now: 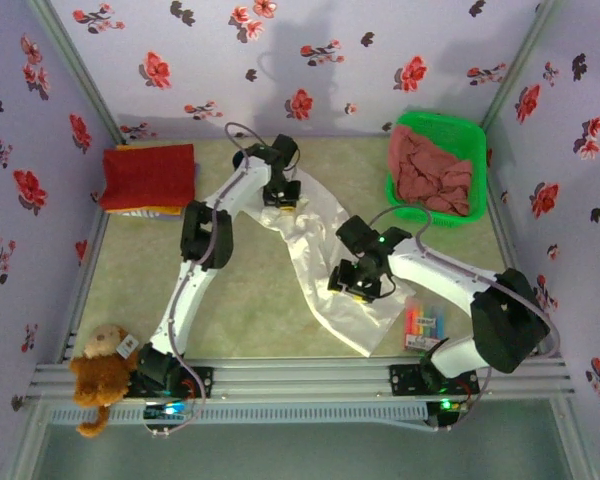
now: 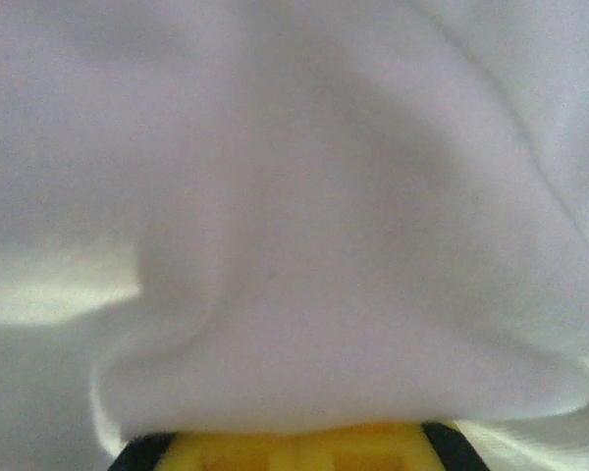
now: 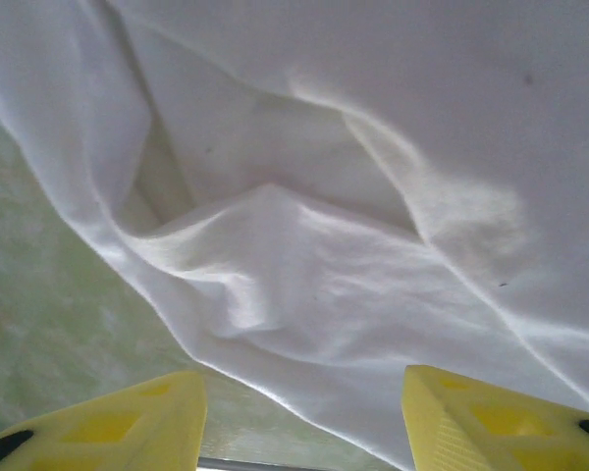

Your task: Fold and stack the t-shirts

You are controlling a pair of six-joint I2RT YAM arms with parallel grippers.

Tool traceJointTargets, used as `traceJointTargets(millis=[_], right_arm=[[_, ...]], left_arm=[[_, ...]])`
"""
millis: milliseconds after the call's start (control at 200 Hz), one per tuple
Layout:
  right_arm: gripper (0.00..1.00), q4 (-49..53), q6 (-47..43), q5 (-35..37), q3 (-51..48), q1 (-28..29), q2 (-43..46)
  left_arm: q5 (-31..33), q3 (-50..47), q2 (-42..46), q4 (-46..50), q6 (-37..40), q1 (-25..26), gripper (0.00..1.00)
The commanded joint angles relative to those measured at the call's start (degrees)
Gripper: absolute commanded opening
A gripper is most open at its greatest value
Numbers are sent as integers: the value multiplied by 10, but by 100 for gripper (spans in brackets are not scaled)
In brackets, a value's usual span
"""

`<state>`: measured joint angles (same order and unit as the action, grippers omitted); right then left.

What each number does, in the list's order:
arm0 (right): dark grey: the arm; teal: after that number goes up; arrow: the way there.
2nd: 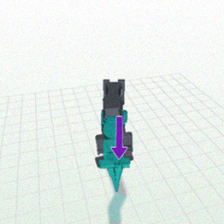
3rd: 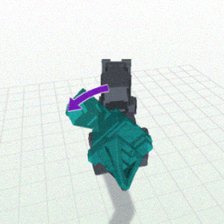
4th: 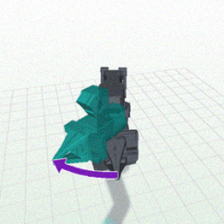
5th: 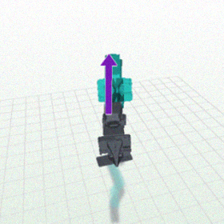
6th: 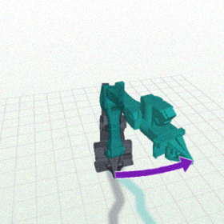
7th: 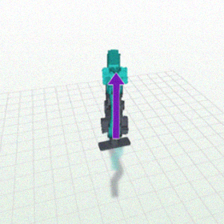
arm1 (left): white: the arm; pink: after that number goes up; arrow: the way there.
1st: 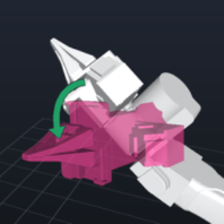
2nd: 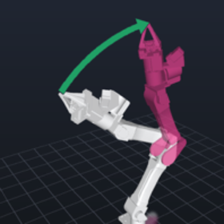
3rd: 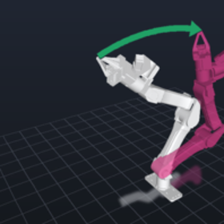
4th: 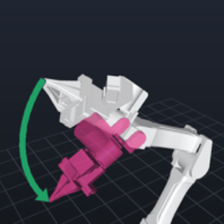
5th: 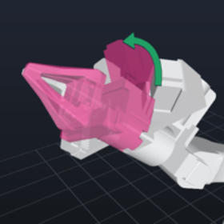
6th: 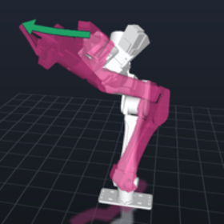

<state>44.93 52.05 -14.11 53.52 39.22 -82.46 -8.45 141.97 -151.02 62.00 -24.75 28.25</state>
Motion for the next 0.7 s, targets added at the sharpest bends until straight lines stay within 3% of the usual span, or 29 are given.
traceJointTargets(millis=[0,150,310,500,695], right_arm=[[57,30,-24,11,16,-10,7],[57,22,-46,20,17,-37,-4],[57,-4,-75,20,22,-84,-27],[57,-28,-109,-2,25,-111,-86],[56,-59,-114,-25,-1,-130,-121]], left_arm=[[57,0,-34,37,32,-14,10],[41,-11,-25,28,31,-13,17],[18,-67,25,-36,-21,0,21],[88,-179,107,-159,-100,4,26],[92,-85,38,-112,-119,2,27]])
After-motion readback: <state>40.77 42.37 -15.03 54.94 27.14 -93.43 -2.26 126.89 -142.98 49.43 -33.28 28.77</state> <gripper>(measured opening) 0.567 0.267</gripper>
